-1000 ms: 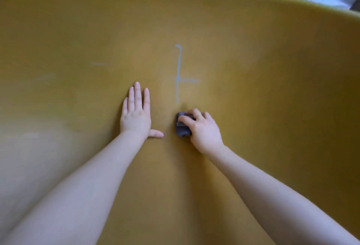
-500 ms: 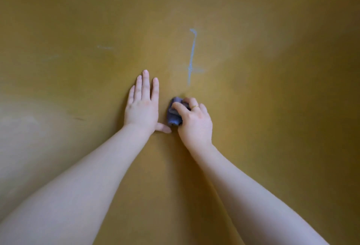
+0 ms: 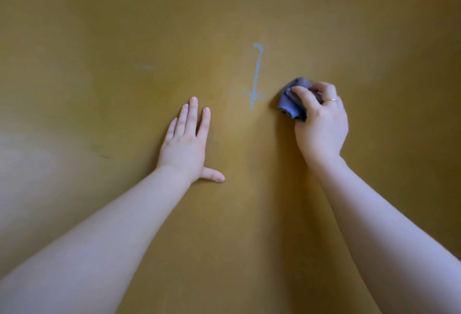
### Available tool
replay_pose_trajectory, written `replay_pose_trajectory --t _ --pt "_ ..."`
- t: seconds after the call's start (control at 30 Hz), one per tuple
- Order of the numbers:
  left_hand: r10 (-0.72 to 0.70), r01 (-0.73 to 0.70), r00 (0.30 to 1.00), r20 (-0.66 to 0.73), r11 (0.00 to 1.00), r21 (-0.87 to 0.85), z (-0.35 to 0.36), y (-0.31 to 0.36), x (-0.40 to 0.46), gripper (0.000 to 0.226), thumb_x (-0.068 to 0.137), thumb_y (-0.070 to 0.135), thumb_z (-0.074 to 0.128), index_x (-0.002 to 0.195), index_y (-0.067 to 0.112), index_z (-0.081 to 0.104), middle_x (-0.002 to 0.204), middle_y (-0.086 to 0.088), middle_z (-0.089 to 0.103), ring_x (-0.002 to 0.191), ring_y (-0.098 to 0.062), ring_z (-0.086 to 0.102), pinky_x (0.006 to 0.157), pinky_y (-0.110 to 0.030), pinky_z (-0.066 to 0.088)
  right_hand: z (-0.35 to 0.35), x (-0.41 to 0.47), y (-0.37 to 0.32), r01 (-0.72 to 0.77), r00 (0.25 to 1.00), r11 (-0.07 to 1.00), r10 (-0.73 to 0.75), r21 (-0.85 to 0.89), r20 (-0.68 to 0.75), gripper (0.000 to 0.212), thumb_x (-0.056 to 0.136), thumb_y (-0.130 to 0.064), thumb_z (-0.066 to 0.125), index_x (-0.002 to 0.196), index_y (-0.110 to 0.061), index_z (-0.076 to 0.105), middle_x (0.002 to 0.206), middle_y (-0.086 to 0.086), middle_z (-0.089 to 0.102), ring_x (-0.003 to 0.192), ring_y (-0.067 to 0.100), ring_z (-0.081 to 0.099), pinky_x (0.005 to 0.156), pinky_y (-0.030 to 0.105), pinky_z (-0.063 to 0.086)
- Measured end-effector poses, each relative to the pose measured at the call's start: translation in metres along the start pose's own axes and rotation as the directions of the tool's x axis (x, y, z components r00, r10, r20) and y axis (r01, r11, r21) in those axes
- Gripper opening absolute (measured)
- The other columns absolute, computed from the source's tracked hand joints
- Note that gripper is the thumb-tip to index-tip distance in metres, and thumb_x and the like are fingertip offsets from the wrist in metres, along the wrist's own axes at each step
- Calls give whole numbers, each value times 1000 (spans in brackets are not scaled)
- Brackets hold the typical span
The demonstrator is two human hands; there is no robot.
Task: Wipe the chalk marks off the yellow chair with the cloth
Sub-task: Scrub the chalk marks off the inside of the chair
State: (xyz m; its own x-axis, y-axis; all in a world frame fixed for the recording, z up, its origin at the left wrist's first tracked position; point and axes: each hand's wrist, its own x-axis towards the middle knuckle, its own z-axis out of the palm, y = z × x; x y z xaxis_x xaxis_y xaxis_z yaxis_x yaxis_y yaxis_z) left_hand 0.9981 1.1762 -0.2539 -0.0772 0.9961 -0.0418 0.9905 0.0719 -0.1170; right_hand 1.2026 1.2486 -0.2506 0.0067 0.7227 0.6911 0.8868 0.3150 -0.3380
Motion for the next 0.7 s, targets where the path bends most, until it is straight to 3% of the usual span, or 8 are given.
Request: replay_pose_trajectory --t 0.07,0.13,0.3,0.4,0.47,0.53,0.6,0.7 --pt "5 -5 1000 3 1000 -6 -1 -2 0 140 57 75 65 145 13 -25 148 -14 -37 142 -25 -24 116 -34 -7 6 -3 -7 -74 997 997 74 25 -6 47 73 4 52 109 -22 66 120 11 55 85 33 51 64 29 34" --pt "2 -1 1000 8 1000 -9 -3 -2 -2 140 56 75 65 145 14 -24 148 -13 -36 142 -24 -23 116 -33 -7 13 -12 -17 -58 998 996 56 74 32 46 73 4 51 108 -22 66 120 11 55 82 32 50 64 26 31" --pt "-35 35 999 34 999 23 -10 6 -5 141 56 72 69 146 12 -22 149 -15 -34 143 -25 -20 117 -34 -3 22 -57 -40 222 951 964 -247 144 185 38 68 -13 40 88 -22 70 100 9 64 62 26 49 55 26 47" --pt "-56 55 998 39 998 18 -13 10 -7 141 55 69 71 147 11 -19 150 -15 -32 144 -26 -18 117 -35 0 11 -74 -52 307 881 939 -342 156 327 38 65 -25 47 95 -19 70 107 11 64 75 32 55 66 32 51" --pt "-54 54 998 23 999 6 -13 10 -6 141 54 69 71 147 11 -18 151 -15 -31 144 -26 -17 117 -35 1 5 -76 -47 387 835 917 -393 99 384 49 63 -35 55 108 -18 67 116 14 61 89 37 57 73 35 49" --pt "-44 44 999 23 999 -1 -12 9 -7 141 54 69 71 147 11 -17 150 -15 -31 144 -26 -16 117 -36 0 0 -74 -40 490 795 870 -468 44 386 51 65 -42 61 110 -19 67 114 12 63 89 33 58 69 31 48" --pt "-31 31 999 17 999 -6 -9 6 -7 141 54 70 70 147 11 -18 150 -15 -32 144 -26 -17 117 -36 -1 -2 -68 -35 602 756 799 -566 -9 331 33 71 -32 58 99 -21 72 98 8 68 74 27 59 57 25 44" --pt "-6 6 1000 -4 1000 -8 -5 1 -5 142 53 73 68 147 11 -19 150 -15 -32 143 -26 -18 117 -36 -3 1 -41 -30 652 749 751 -615 -105 247 41 73 -17 35 87 -20 74 82 5 67 60 25 55 48 23 39"
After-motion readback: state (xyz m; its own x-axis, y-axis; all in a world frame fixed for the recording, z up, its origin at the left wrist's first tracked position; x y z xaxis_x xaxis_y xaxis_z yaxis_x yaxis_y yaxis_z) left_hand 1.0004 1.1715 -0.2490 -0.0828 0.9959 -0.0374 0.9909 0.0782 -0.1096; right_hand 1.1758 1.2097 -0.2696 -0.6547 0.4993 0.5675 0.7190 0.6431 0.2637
